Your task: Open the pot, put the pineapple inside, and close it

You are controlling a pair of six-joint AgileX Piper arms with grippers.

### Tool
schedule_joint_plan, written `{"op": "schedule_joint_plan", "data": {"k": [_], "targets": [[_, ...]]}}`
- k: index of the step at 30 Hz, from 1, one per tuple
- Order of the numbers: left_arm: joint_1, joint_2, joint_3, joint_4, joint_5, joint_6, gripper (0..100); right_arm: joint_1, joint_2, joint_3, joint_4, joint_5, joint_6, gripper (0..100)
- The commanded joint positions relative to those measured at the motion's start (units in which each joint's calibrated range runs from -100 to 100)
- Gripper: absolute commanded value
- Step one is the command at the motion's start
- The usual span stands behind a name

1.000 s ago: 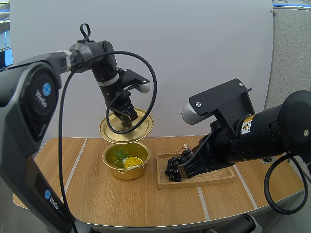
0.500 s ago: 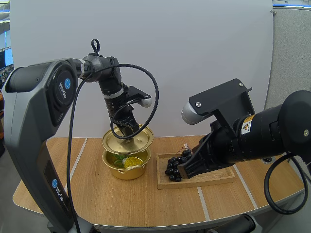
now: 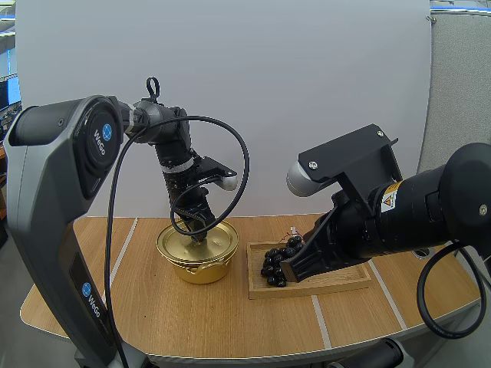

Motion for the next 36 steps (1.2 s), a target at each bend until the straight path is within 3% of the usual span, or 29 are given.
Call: {"op": "schedule_joint_plan", "data": {"k": [1, 36], "targets": [[0.06, -0.1, 0.2, 0.4, -2.2, 0.3, 0, -0.2, -0.6, 0.2, 0.3, 0.0, -0.2, 0], [0.06, 4.0, 0.2, 0.5, -9.8, 0.3, 0, -0.2, -0.6, 0.2, 0.3, 0.0, -0.2, 0]]}}
